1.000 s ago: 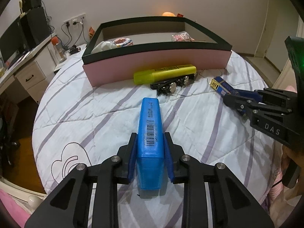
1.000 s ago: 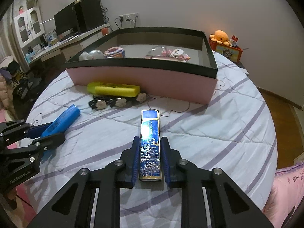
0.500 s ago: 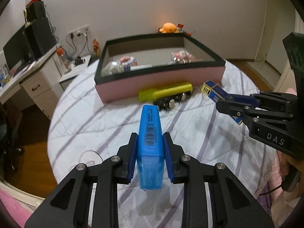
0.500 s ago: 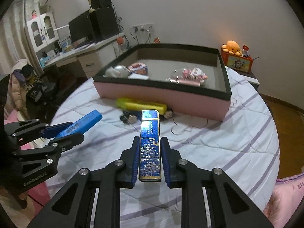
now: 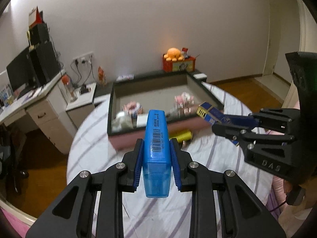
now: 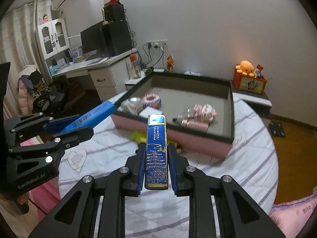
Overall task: Organize rigid objects
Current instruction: 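Carry the blue marker and harmonica case over the pink box with both tools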
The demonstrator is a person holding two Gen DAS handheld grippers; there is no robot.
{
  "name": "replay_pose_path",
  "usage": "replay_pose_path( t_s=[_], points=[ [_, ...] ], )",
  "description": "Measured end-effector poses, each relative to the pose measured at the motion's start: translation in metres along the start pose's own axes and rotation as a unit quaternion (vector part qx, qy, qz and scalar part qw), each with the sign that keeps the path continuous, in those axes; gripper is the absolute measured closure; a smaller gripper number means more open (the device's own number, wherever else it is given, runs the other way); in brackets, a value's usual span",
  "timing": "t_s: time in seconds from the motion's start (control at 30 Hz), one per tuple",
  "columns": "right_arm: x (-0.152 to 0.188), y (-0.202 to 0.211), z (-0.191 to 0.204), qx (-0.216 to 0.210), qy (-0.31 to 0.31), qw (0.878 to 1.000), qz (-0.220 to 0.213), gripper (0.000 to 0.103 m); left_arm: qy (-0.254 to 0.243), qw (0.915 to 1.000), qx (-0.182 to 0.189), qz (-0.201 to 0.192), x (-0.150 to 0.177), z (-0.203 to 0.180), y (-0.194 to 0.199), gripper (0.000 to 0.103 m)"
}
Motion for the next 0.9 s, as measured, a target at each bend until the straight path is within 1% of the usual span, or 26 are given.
replay_pose_path(
  t_s=[0.07, 0.23, 0.37, 0.43, 0.5, 0.57, 0.6, 0.67, 0.77, 0.9],
  points=[
    [-0.013, 0.003, -0.002, 0.001, 0.004, 1.0, -0.008, 0.081, -0.003, 0.9999, 0.0, -0.011, -0.018, 0.0, 0.001, 0.076],
    [-0.05, 0.003, -0.007, 0.009, 0.017, 1.0, -0.023, 0.081, -0.008, 0.9997, 0.0, -0.024, -0.055, 0.003, -0.007, 0.076],
    [-0.075, -0.009, -0.015, 0.011, 0.024, 0.999, -0.021, 0.081, -0.012, 0.9997, -0.002, -0.02, -0.078, 0.008, -0.025, 0.076],
    [-0.082, -0.017, -0.02, 0.012, 0.026, 0.999, -0.017, 0.081, -0.008, 0.9998, 0.003, -0.016, -0.087, 0.011, -0.034, 0.076],
    [-0.09, -0.028, -0.027, 0.012, 0.026, 1.0, -0.01, 0.081, -0.01, 0.9999, -0.001, -0.006, -0.095, 0.015, -0.05, 0.076],
    [-0.098, -0.041, -0.035, 0.014, 0.022, 1.0, -0.003, 0.081, -0.006, 1.0, 0.003, 0.007, -0.102, 0.02, -0.069, 0.076],
    [-0.1, -0.049, -0.039, 0.015, 0.02, 1.0, 0.001, 0.081, -0.003, 0.9998, 0.001, 0.017, -0.105, 0.023, -0.082, 0.076],
    [-0.104, -0.066, -0.049, 0.017, 0.014, 1.0, 0.011, 0.081, -0.007, 0.9993, -0.013, 0.035, -0.108, 0.028, -0.104, 0.076],
    [-0.105, -0.092, -0.061, 0.015, 0.005, 0.999, 0.029, 0.081, -0.002, 0.9979, -0.012, 0.063, -0.107, 0.036, -0.138, 0.076],
    [-0.103, -0.124, -0.07, 0.012, 0.0, 0.998, 0.054, 0.081, 0.0, 0.9947, -0.011, 0.102, -0.097, 0.04, -0.181, 0.076]
  ],
)
Point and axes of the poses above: each gripper's, at about its wrist camera, not at the fingertips, and y roughly against the way its jaws point, z to its left, x to its underside, the point moved 4 cm from there along -y, roughly the way its jaws point
